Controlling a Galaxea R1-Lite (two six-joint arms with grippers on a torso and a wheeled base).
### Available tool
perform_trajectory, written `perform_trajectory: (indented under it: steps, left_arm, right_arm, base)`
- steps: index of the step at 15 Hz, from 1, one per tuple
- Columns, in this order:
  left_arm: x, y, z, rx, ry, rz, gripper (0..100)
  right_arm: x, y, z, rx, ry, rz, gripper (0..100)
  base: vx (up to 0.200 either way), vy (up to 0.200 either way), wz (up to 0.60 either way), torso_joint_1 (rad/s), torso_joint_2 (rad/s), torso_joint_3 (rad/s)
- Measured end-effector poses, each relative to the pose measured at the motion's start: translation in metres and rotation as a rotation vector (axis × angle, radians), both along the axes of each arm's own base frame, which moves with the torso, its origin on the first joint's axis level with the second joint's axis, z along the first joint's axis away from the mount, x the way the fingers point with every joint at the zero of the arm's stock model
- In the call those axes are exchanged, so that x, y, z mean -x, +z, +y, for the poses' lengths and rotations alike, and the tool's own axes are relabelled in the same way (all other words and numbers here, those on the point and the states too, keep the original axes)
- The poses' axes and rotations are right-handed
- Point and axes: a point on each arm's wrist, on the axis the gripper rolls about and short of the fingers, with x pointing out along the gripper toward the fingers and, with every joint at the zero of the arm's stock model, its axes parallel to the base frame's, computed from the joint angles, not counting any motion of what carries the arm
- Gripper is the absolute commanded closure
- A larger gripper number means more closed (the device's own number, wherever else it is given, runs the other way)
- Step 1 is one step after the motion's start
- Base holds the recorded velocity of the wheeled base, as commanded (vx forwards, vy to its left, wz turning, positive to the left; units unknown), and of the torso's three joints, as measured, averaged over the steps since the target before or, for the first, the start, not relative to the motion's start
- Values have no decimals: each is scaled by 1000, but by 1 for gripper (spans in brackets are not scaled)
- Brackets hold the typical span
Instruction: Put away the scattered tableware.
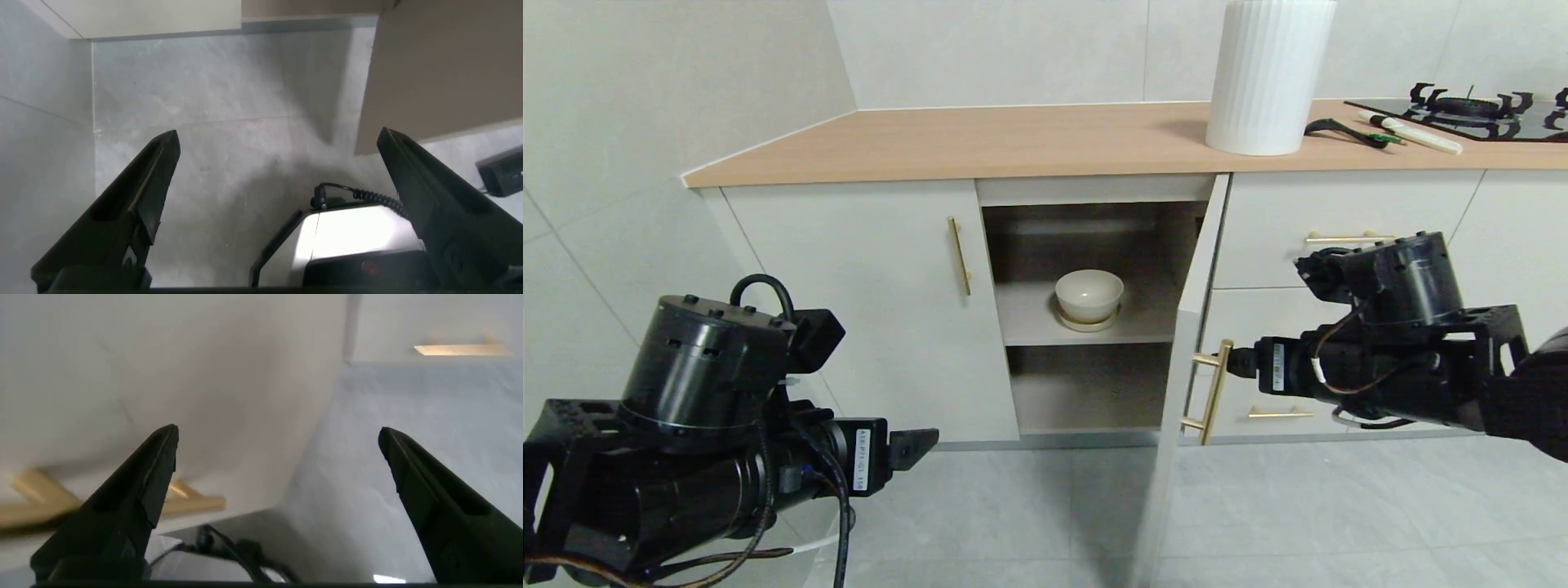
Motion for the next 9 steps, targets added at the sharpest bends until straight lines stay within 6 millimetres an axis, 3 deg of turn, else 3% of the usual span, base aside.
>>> perform_trajectory:
  steps: [3, 9]
  left_arm:
    - [0, 1, 0, 0, 2, -4, 0]
    - [0, 1, 0, -1, 1, -2, 0]
  right_arm:
    - [-21, -10, 21, 15, 39, 11, 0]
    - [-49, -39, 45, -41, 27, -60, 0]
  base:
    - [0, 0, 0, 0, 0, 0]
    - [0, 0, 0, 0, 0, 0]
